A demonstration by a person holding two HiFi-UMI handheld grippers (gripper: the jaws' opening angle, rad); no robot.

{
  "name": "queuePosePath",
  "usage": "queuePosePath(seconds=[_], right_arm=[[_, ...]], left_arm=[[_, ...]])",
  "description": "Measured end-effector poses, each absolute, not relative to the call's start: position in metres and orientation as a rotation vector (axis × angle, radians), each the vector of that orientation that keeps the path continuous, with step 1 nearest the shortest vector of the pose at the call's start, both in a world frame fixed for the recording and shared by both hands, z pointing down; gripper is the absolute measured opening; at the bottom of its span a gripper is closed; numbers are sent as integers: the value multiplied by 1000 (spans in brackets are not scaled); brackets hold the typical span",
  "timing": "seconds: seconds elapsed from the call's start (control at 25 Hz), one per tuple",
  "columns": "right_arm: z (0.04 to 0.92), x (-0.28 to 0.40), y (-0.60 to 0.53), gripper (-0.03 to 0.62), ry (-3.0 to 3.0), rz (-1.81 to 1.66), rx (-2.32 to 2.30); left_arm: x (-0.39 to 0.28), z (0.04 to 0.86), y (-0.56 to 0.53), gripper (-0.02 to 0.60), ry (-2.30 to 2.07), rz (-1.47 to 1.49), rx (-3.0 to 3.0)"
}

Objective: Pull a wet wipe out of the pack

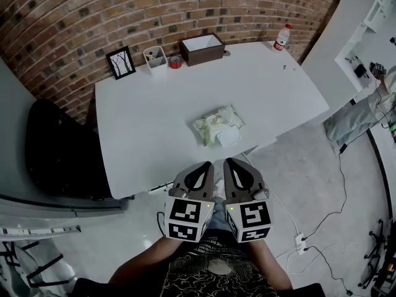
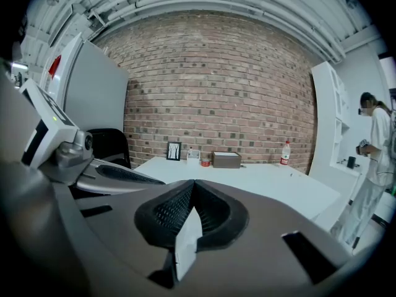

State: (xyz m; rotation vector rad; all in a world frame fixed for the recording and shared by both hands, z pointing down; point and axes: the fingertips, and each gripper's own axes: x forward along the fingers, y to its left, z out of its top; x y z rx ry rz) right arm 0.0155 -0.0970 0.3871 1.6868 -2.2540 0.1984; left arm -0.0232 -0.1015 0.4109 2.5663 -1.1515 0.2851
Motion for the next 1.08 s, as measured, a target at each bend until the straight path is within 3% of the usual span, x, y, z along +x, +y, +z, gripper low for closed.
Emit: queuePosePath(seconds=[1.08], right_arm=[[394,10,-77,15,-2251,166,1654]], left_arm=[[-22,414,-82,12,-1161,287,2561]])
